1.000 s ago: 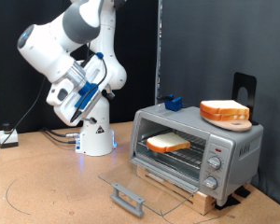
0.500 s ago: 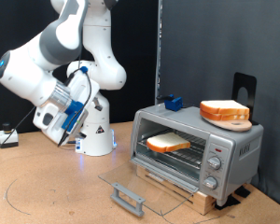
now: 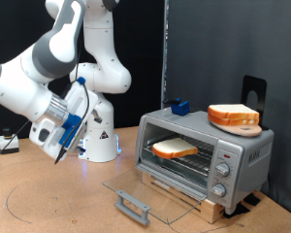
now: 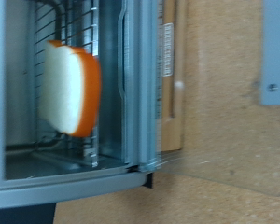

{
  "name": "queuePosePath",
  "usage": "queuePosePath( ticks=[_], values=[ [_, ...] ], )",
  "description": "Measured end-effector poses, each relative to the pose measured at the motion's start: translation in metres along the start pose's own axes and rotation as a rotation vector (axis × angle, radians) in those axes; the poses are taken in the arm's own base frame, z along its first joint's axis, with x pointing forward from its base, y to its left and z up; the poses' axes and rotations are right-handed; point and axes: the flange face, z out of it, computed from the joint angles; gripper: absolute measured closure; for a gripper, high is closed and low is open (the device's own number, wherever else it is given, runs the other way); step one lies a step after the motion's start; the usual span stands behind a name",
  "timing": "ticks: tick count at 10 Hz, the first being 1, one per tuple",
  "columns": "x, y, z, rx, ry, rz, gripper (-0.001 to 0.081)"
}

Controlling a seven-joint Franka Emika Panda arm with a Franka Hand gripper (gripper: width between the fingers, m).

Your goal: Make a piece of toast with the oven

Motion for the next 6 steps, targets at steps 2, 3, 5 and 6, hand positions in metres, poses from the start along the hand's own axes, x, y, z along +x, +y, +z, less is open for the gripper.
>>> queuePosePath(
  ticks=[2, 3, 5, 6],
  values=[
    [0.016, 0.017, 0.007, 0.004, -0.001, 0.003, 0.0005],
    [0.022, 0.023, 0.009, 0.008, -0.004, -0.005, 0.0005],
    [0.032, 0.031, 0.011, 0.009, 0.002, 0.004, 0.0005],
    [0.034, 0.033, 0.011, 0.006, 0.011, 0.008, 0.0005]
  ],
)
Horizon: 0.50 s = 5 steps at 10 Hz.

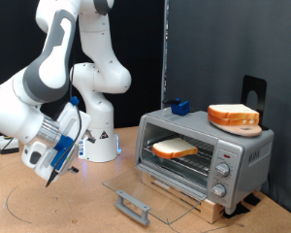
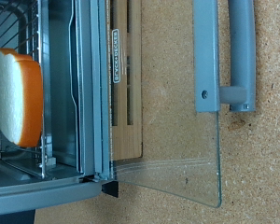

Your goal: Make a piece of toast with the oven

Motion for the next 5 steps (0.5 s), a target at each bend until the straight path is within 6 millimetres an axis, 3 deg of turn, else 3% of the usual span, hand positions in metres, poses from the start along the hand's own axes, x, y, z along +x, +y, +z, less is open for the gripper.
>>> queuePosePath(
  ticks=[3, 5],
  values=[
    [-0.001, 0.003, 0.011, 0.035, -0.028, -0.013, 0.0005],
    [0.004, 0.016, 0.038, 0.048, -0.039, -0.041, 0.0005]
  ],
)
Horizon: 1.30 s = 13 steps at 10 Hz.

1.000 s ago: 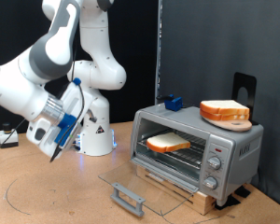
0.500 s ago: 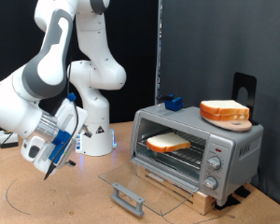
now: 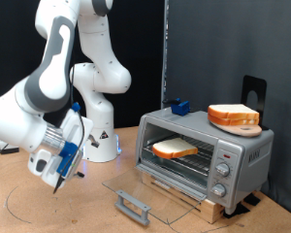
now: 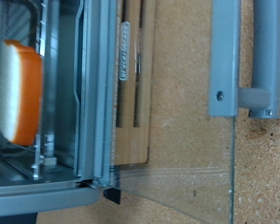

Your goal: Make a piece of toast with the oven

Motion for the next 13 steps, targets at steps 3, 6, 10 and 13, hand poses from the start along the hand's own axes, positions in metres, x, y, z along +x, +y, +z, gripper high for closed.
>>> queuePosePath(
  ticks=[3, 6, 10, 13],
  values=[
    [0.007, 0.021, 0.044, -0.034, -0.014, 0.023, 0.0005],
    [0.013, 0.033, 0.069, -0.039, -0.035, 0.043, 0.0005],
    [0.003, 0.032, 0.107, -0.021, -0.106, 0.062, 0.0005],
    [-0.013, 0.020, 0.139, 0.021, -0.151, 0.067, 0.0005]
  ],
)
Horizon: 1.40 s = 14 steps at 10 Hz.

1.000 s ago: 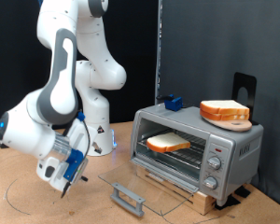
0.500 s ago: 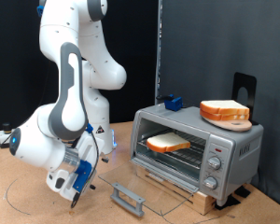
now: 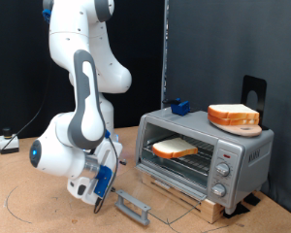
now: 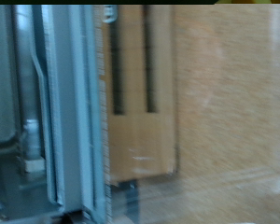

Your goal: Make a piece of toast with the oven

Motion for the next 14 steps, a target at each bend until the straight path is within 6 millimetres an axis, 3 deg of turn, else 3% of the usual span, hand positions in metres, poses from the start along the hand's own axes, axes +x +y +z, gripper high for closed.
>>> queuePosePath(
  ticks=[7, 10, 14],
  values=[
    [-0.054, -0.043, -0.027, 0.233, -0.196, -0.133, 0.0005],
    [-0.076, -0.066, -0.022, 0.205, -0.236, -0.164, 0.0005],
    [-0.105, -0.092, 0.002, 0.166, -0.296, -0.199, 0.0005]
  ],
)
